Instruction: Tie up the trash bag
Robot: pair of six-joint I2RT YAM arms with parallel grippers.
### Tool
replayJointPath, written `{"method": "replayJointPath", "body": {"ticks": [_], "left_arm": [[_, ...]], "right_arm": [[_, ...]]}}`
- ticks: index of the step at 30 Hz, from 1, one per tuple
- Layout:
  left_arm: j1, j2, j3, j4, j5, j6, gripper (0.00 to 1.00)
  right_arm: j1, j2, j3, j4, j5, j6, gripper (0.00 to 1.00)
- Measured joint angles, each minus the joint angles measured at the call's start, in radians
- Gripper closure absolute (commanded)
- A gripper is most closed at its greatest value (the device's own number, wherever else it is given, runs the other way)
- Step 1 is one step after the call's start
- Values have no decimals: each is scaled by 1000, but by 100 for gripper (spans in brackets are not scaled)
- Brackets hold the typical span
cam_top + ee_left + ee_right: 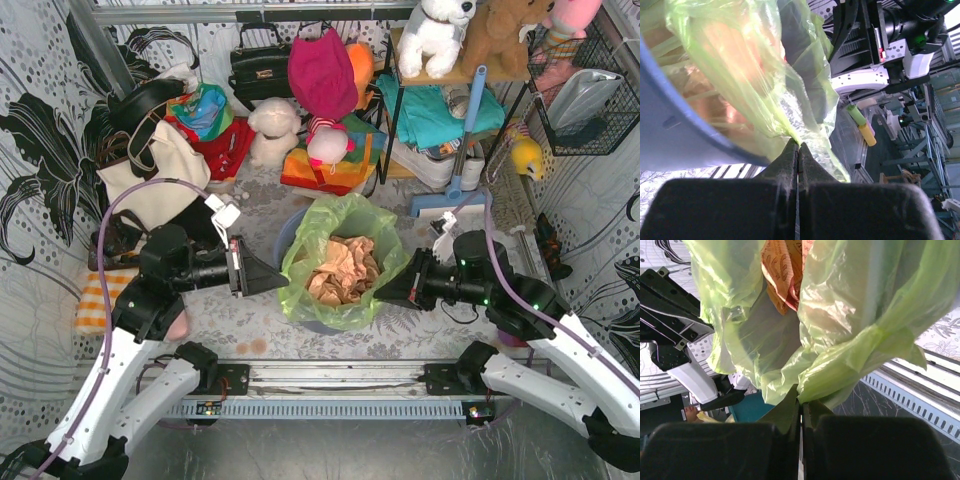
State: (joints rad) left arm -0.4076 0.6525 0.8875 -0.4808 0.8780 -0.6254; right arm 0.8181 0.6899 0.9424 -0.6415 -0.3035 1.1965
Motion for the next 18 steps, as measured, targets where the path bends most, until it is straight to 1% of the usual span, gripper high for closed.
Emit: {"method": "replayJointPath", "body": {"ticks": [7,11,15,18], "left_arm": [[0,26,83,-13,-60,14,100],[0,31,122,-10,-66,21,100],[0,31,128,-45,-58,55,100],[0,26,127,-88,-52,76,100]], "right_arm": [[0,51,110,-30,1,-37,100],[0,79,187,-50,-5,-68,100],[0,87,201,-77,-25,-100,100],[0,74,180,-100,-34,-106,100]]}}
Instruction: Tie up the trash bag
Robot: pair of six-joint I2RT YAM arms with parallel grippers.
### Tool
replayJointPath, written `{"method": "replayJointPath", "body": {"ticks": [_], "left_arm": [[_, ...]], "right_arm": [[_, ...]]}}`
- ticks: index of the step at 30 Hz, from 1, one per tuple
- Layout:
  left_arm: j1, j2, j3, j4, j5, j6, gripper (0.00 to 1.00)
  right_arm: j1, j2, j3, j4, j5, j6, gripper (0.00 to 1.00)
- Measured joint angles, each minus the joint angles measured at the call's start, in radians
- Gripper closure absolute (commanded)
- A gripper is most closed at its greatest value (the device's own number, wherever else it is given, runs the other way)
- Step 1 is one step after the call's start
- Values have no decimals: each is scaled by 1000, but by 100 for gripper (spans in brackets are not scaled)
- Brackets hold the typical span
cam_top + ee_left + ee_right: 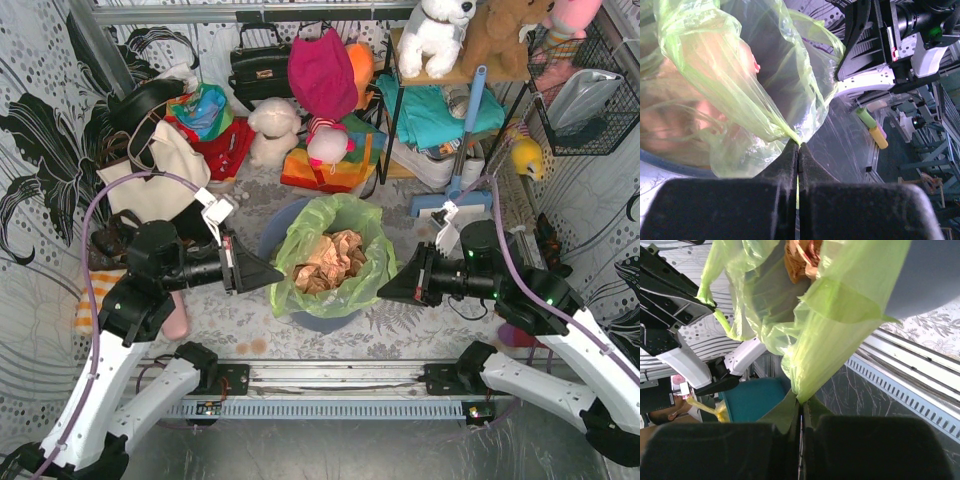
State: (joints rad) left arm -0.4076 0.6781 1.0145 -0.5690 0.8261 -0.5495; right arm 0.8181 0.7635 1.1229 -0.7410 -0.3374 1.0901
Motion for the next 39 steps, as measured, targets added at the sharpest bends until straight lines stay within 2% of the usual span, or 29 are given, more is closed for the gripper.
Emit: {"method": "replayJointPath", "body": {"ticks": [6,11,18,25,31,38,39], "left_arm": [[0,-21,5,-24,42,10,100],[0,-3,51,-22,57,12,100],[0,17,94,82,57,-45,100],[0,45,132,165,40,-84,100],[0,64,164,166,-56,-90,100],[0,149,246,166,-257,-102,100],[0,166,253,166,-283,-102,100]], "right_arm": [[0,-13,-10,-25,-8,-7,100],[0,42,55,-28,-8,-23,100],[0,104,137,15,16,-45,100],[0,94,145,97,83,-44,100],[0,85,147,103,180,-56,100],[0,185,279,93,299,-132,99],[0,203,291,93,306,-143,89]]}}
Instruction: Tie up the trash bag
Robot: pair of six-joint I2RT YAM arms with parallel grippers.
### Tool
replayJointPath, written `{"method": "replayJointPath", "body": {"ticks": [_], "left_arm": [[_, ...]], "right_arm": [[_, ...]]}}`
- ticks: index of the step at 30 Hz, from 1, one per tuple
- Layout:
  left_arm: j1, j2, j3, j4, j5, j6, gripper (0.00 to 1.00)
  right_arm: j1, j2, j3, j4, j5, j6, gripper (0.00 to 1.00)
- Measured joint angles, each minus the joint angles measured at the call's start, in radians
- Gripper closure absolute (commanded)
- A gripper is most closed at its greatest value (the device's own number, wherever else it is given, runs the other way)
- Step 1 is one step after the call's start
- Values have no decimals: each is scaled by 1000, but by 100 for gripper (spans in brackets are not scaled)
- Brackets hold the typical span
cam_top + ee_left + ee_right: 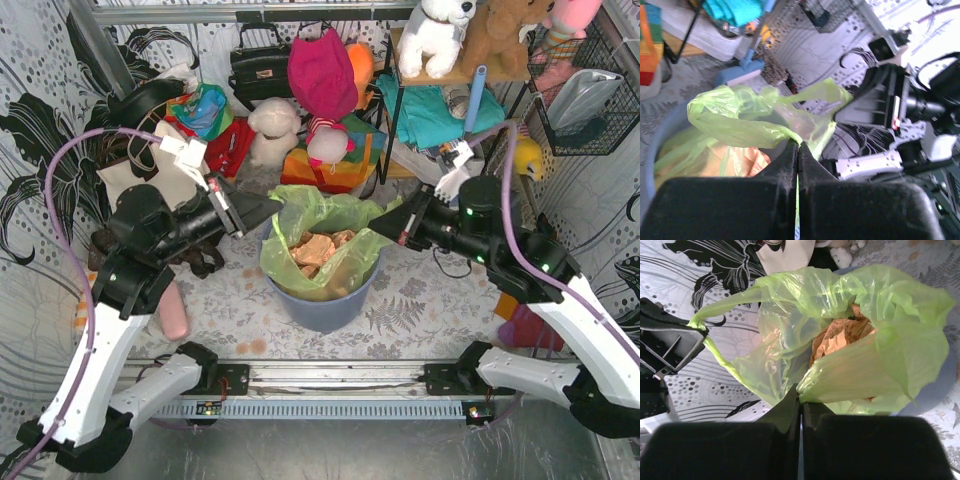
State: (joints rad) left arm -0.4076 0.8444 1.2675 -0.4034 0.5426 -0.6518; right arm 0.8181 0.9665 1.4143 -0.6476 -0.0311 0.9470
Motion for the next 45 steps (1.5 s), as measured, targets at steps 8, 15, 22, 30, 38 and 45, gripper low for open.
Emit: {"method": "replayJointPath", "body": {"ticks": [8,15,22,30,38,45], "left_arm": [[0,95,13,6,-118,-10,100],[0,80,13,31,-133,-15,95],[0,74,13,31,-135,-25,95],[0,43,-9,37,-131,-44,97],[0,40,-13,39,-130,-50,98],[0,39,-13,39,-130,-50,98]], "right_arm": [[1,102,117,-64,77,-77,40],[1,-26,123,-179,252,-40,28],[1,-166,-50,-177,309,51,25],[1,-258,-393,110,273,257,24],[1,-324,-566,359,305,418,24],[1,-340,-483,352,454,383,22]]}}
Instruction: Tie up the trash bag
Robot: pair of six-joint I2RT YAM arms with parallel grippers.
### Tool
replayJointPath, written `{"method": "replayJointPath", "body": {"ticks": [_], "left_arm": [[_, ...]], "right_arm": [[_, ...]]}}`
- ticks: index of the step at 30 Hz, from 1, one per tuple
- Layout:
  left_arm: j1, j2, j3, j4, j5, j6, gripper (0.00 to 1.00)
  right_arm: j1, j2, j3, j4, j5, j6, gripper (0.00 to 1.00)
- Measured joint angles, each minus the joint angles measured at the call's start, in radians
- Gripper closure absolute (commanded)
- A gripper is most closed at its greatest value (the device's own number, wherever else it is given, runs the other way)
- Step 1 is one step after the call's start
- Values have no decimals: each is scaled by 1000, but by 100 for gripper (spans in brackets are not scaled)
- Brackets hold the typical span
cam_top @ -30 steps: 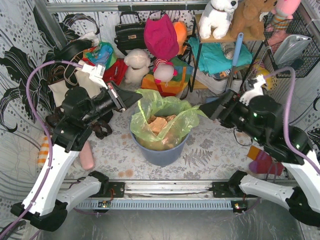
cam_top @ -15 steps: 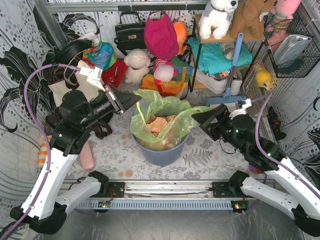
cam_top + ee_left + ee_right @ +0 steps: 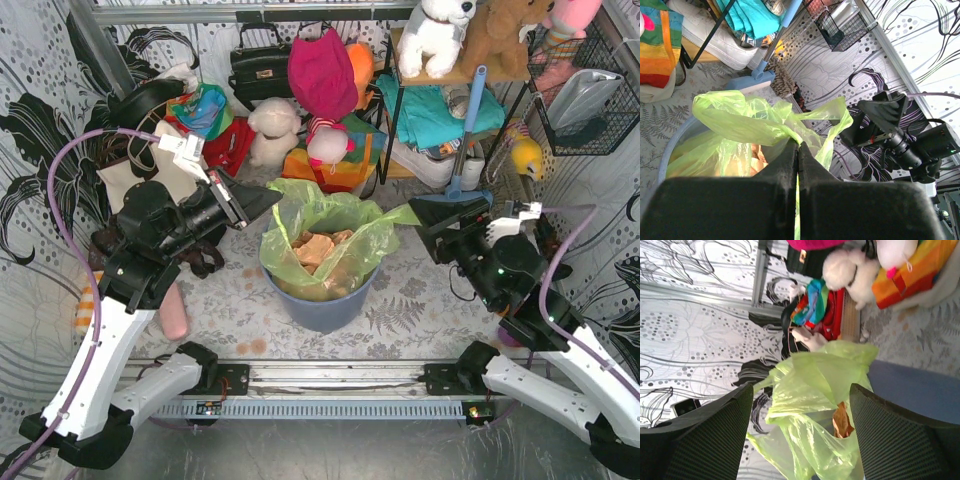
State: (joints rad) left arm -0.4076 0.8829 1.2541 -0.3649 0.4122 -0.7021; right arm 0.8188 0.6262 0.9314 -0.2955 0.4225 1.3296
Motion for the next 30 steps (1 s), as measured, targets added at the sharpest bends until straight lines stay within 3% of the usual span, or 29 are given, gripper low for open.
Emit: {"method": "replayJointPath", "body": {"ticks": [9,15,20,30], "left_arm": [[0,-9,0,0,0,0,98],[0,-13,0,0,0,0,98],[0,-15,0,0,0,0,99],[0,-13,4,-1,-1,5,100]], "right_arm": [[0,77,62,60,57,-96,28],[0,137,74,71,29,-95,60],[0,150,77,72,6,-98,98],[0,272,275,66,16,-234,100]]}}
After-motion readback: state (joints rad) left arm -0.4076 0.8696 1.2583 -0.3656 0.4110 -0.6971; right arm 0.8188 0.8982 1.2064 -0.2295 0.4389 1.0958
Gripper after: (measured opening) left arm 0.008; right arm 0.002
